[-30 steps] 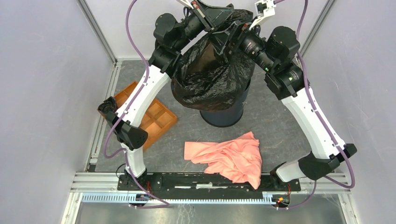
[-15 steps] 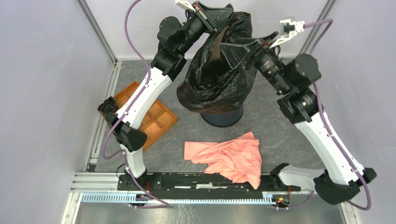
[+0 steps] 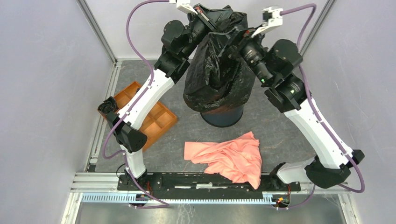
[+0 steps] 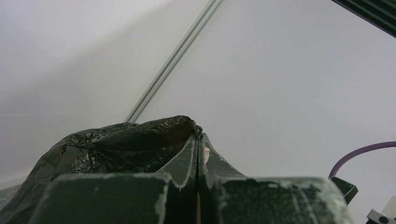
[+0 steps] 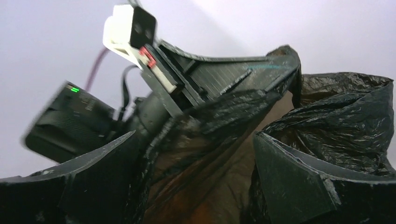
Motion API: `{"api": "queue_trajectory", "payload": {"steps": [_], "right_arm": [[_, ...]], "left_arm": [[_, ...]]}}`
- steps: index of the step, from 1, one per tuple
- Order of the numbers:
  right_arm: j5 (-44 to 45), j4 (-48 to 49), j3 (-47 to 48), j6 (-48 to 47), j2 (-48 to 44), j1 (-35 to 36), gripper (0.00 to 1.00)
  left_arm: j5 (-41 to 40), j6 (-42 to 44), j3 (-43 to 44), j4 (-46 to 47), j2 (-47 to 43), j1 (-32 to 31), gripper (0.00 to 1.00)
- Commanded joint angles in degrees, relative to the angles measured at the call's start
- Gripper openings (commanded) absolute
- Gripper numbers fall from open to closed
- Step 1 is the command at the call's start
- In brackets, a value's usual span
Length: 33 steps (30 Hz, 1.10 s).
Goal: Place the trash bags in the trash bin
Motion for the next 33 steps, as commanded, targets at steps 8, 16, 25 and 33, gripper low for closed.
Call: {"api": "queue_trajectory", "payload": {"steps": [8,16,25,33], "right_arm": [[20.1,-6.5,-5.5,-17.4,0.0,1.6,0.98],[11.3,-1.3,-9.1,-14.7,-1.1,1.0,0.3],[8.7,2.5,-7.9,-15.8,-2.2,-3.7,0.0],[-2.0,4.5,-5.8,-8.3,1.9,-12.2,0.0]], "left_arm": [[-2.5,4.4,-0.2,1.3,-2.2,-0.5,0.02],[-1.2,4.1,-0.7,1.4,-1.6,-0.5,0.02],[0.9,16.9,-5.9,-12.7,-13.0,0.0,0.91],[-1.3,28.1,-21.9,-28.5,-34.0,0.1,1.0]]}}
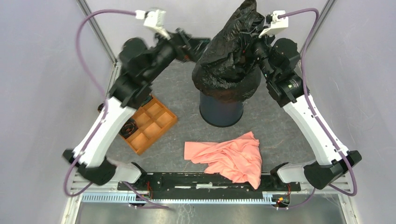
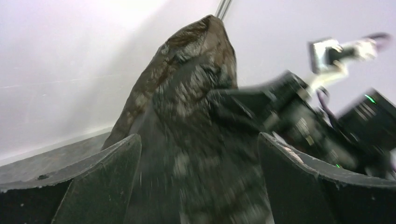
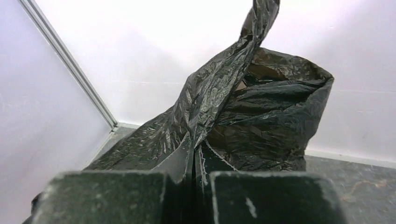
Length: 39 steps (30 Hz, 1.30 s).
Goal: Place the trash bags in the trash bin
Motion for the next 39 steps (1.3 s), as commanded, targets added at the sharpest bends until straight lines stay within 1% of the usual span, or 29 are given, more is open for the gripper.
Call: {"api": "queue_trajectory", "payload": {"steps": [1,4,5,6,7,8,9,12,13,17,19,20,22,24,26,28,31,33,36,39], "right_arm": [[-8.4,3.6,3.7,4.8,2.3,-3.5,0.01],[-10.8,3.6,3.7,6.0,2.6,-5.0,0.0],[-12.7,3.9,3.4,6.4,2.5,-5.5,0.01],[-14.2,5.0,2.7,6.9,2.4,-5.8,0.0],[-15.8,5.3,2.0,7.4,2.4,-5.9,0.0],[-17.1,7.5,1.5,7.7,2.4,-5.9,0.0],[-19.0,8.6,1.3,8.0,2.7,-5.9,0.01],[-23.7,9.6,1.4,8.8,4.1,-5.9,0.0],[-25.0,9.8,1.2,9.1,4.1,-6.0,0.01],[-31.8,13.9,-2.9,11.7,2.7,-5.9,0.01],[-34.1,15.8,-5.6,13.3,1.9,-5.9,0.01],[-35.1,17.0,-6.9,14.5,1.5,-5.9,0.01],[-36.8,19.9,-9.3,16.7,0.9,-5.9,0.01],[-37.9,21.8,-10.7,18.3,0.8,-5.9,0.01],[-38.2,22.2,-11.0,19.4,1.2,-5.9,0.01],[-38.4,21.1,-10.5,20.4,1.7,-6.0,0.01],[-36.2,16.7,-10.4,21.6,1.5,-6.4,0.01],[-36.7,15.8,-12.0,22.3,0.6,-6.6,0.01],[-39.7,15.7,-13.7,22.7,-0.9,-6.5,0.01],[-41.3,12.8,-12.9,20.9,-2.4,-6.6,0.01]], "left_arm": [[1.4,9.1,-9.4,-7.7,-13.2,0.2,1.0],[12.9,9.0,-19.5,-6.4,-19.0,0.2,0.98],[16.9,7.9,-22.5,-5.3,-20.1,0.2,0.94],[19.8,6.5,-25.0,-3.6,-20.8,0.2,0.86],[20.7,3.7,-27.8,-1.2,-21.4,0.2,0.78],[20.0,0.3,-31.1,2.4,-22.0,0.1,0.74],[19.2,-3.1,-35.4,7.0,-22.9,0.0,0.73],[17.4,-9.7,-42.4,20.4,-22.8,-0.6,0.75],[16.3,-10.6,-43.2,21.8,-21.9,-1.0,0.77],[13.5,-10.3,-41.4,22.2,-16.9,-2.0,0.82],[10.9,-10.8,-40.6,22.7,-14.8,-2.4,0.84],[9.1,-11.9,-40.5,23.4,-13.8,-2.5,0.84],[5.7,-15.2,-40.0,24.4,-11.2,-2.6,0.78],[5.5,-18.1,-39.7,27.3,-8.1,-2.7,0.77],[6.1,-18.7,-39.1,28.8,-5.7,-3.3,0.77],[6.4,-16.6,-39.1,28.6,-5.5,-4.2,0.78],[5.6,-12.3,-42.0,28.3,-9.5,-4.8,0.86],[5.8,-9.1,-44.0,27.4,-13.7,-4.8,0.91],[6.0,-3.9,-44.4,22.4,-18.3,-4.7,0.97],[4.2,0.1,-44.3,16.5,-22.8,-4.5,1.0]]}}
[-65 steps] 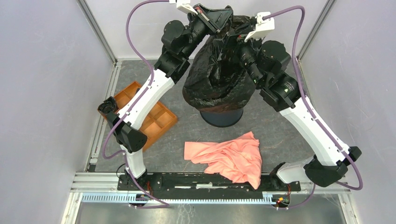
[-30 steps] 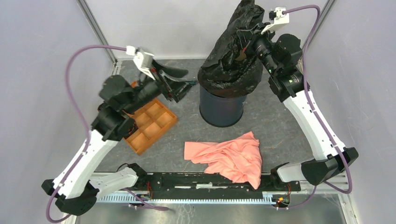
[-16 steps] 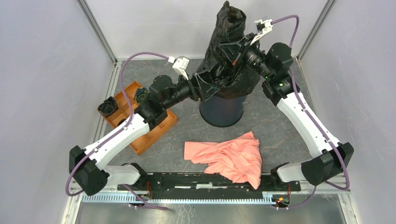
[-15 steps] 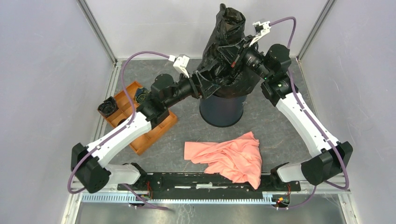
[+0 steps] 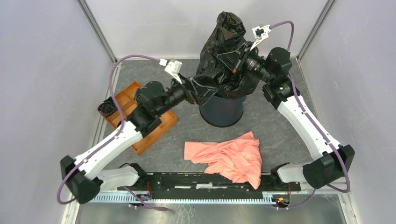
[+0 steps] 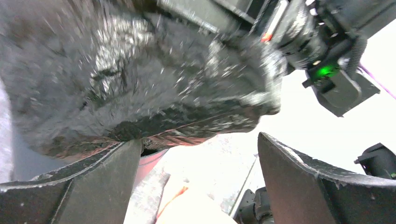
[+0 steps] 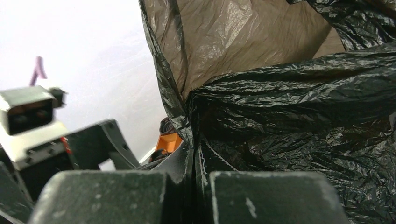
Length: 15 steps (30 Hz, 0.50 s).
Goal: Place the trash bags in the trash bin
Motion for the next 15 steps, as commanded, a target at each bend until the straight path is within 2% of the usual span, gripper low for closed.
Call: {"api": "queue_trajectory", "payload": {"steps": [1,3,4,7,10,12,15], "right_arm": [[-3.6,-1.7,0.5,-0.5,-4.5,-0.2,0.01],[-4.5,-1.5,-0.2,-0.4,-6.1,-0.2,0.01],[-4.7,-1.5,-0.3,-0.2,-6.9,-0.2,0.01],[-6.3,-3.2,0.0,0.0,-7.9,-0.3,0.01],[-9.0,-4.1,-0.5,0.4,-8.3,-0.2,0.01],[-10.1,-3.2,-1.6,1.2,-8.4,-0.2,0.01],[-11.7,-1.2,-2.0,2.7,-7.8,-0.2,0.01]], "left_arm": [[-4.7,8.5,1.2,-6.8,-7.6,0.9,1.0],[-8.2,5.9,3.7,-12.3,-8.2,3.9,1.0],[-7.3,4.5,4.5,-13.1,-8.0,6.3,1.0],[0.2,-3.1,4.8,-8.5,-6.7,15.1,1.0],[3.0,-13.8,7.2,-5.4,-1.8,23.5,1.0],[3.4,-19.3,10.1,-1.2,3.1,25.5,0.98],[5.8,-22.0,17.2,3.3,13.6,25.5,0.95]]}}
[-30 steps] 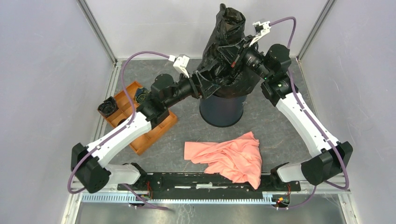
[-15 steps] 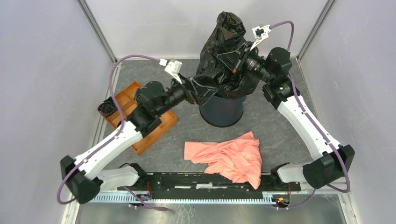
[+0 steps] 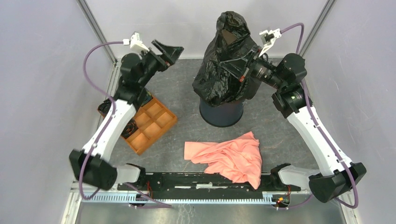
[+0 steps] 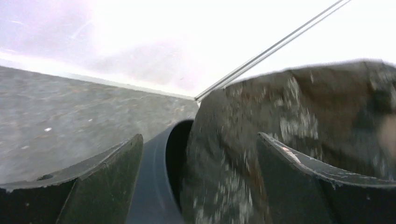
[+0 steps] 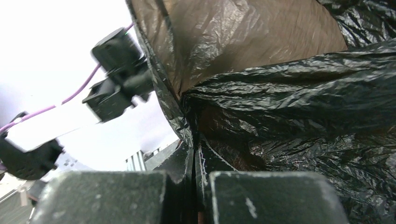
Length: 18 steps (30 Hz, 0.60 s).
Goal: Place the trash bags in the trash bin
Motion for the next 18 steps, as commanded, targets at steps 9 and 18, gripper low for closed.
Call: {"api": "queue_trajectory", "payload": {"steps": [9,18], "right_arm": [[-7.6,5.4,-0.4,4.6,2.9,-0.2,0.01],[-9.5,13.3,-0.3,11.2,4.1,-0.1,0.01]], "left_arm": [[20.5,-14.2,32.7,30.3,34.9,-2.1,0.96],[21.0,-20.1,50.1,47.3,53.8,-6.9,0.97]]}}
